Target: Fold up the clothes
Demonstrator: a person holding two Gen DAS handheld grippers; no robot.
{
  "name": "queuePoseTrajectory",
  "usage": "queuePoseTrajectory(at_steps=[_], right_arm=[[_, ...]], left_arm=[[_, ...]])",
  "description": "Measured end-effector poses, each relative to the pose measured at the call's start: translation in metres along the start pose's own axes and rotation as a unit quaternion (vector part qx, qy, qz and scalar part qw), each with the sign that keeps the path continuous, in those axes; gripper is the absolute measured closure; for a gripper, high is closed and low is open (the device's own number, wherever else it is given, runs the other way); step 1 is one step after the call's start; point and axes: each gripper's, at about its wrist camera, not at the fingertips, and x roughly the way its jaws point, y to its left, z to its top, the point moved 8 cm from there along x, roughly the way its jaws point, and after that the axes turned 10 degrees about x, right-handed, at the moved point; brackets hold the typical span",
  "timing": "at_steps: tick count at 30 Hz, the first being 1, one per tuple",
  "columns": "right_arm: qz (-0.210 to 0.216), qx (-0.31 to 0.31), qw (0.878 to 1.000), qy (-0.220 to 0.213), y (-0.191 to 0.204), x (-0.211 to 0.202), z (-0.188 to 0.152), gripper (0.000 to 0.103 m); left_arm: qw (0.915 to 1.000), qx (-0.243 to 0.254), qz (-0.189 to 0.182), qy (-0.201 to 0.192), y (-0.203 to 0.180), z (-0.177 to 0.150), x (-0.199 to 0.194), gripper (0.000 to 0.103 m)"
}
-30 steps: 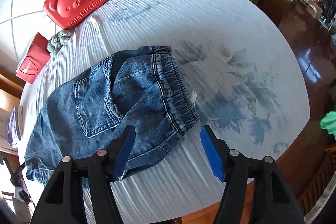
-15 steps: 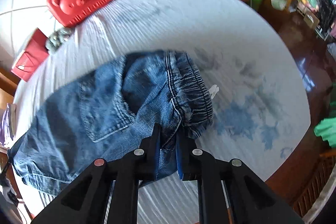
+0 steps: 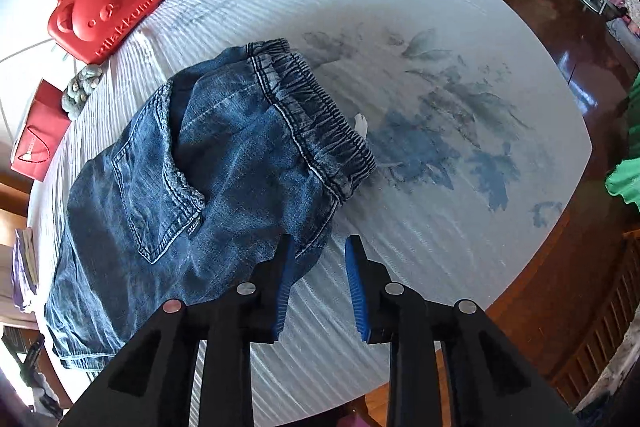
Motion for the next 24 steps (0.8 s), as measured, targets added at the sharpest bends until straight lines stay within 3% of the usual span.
queuePoseTrajectory(at_steps=[4,6,7,11,17,18,19,20,22,24], right_arm=[[0.005,0.007,1.0,-0.013,0.003,-0.008,0.004,0.073],[0.001,0.004,1.0,-0.012,0.007,-0.005,0.002,0.064],[-0.002,0.001,1.0,-0.012,0.009,-0.004,0.001,0.054],[-0.001,0.0,1.0,-0.006,0.002,-0.002,-0.005,0.053],[0.01,0.02,1.0,0.004,-0.005,0.008,-0.009,0.048],[0.011,0.022,1.0,0.006,-0.004,0.011,-0.01,0.048],[0.012,0.022,1.0,0.009,-0.002,0.015,-0.011,0.048],[0.012,0.019,1.0,0.012,0.0,0.018,-0.011,0.056],[0.001,0.003,1.0,0.012,0.006,0.018,-0.012,0.092],[-0.011,-0.019,1.0,0.003,0.013,0.013,-0.011,0.094]], left_arm=[[0.9999,-0.01,0.012,-0.003,-0.001,-0.01,0.001,0.061],[0.9995,-0.016,0.026,0.002,0.003,-0.011,0.001,0.061],[0.9993,-0.02,0.031,0.002,0.005,-0.012,0.0,0.061],[0.9985,-0.04,0.036,-0.008,0.016,-0.016,-0.009,0.061],[0.9983,-0.047,0.033,0.011,0.013,-0.019,0.014,0.061],[0.9982,-0.046,0.035,0.014,0.011,-0.02,0.018,0.063],[0.9978,-0.047,0.043,0.019,0.012,-0.02,0.018,0.085],[0.9973,-0.048,0.05,0.023,0.014,-0.02,0.018,0.094],[0.9973,-0.047,0.055,0.014,0.015,-0.016,0.005,0.094],[0.9973,-0.043,0.06,0.003,0.015,-0.011,-0.01,0.094]])
